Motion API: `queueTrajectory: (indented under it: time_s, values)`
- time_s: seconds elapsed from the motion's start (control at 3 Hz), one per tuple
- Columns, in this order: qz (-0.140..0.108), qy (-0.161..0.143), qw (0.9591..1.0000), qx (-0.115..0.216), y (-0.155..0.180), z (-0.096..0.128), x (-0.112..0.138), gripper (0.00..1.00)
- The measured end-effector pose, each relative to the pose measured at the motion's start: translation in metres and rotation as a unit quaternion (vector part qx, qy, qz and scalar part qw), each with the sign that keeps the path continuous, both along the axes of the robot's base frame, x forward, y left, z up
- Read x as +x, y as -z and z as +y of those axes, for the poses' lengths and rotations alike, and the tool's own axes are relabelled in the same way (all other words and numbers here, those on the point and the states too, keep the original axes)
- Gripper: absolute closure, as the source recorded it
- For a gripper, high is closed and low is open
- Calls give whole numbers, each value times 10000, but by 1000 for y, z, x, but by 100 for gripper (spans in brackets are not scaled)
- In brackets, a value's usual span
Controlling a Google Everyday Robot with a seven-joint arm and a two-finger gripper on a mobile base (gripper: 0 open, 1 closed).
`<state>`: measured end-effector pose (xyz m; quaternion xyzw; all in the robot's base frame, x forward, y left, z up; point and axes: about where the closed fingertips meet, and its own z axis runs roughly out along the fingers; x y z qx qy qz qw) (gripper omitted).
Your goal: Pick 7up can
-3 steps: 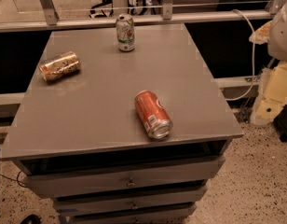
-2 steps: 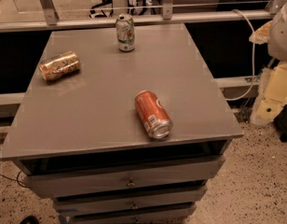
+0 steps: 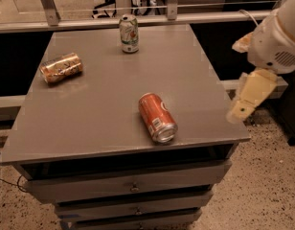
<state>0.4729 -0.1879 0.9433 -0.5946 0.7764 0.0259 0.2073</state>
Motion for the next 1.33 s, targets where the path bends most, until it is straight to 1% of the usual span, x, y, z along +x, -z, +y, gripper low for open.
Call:
queueTrajectory:
  time_s: [0.33, 0.67, 1.0, 1.33]
  values:
    - [-304, -127, 9965, 774, 31, 41, 73, 0]
    - [-798, -278, 9869, 1371, 40, 81, 148, 0]
    - [-1365, -383, 9725, 1849, 30, 120, 211, 0]
    - [-1364, -386, 9725, 1850, 30, 121, 211, 0]
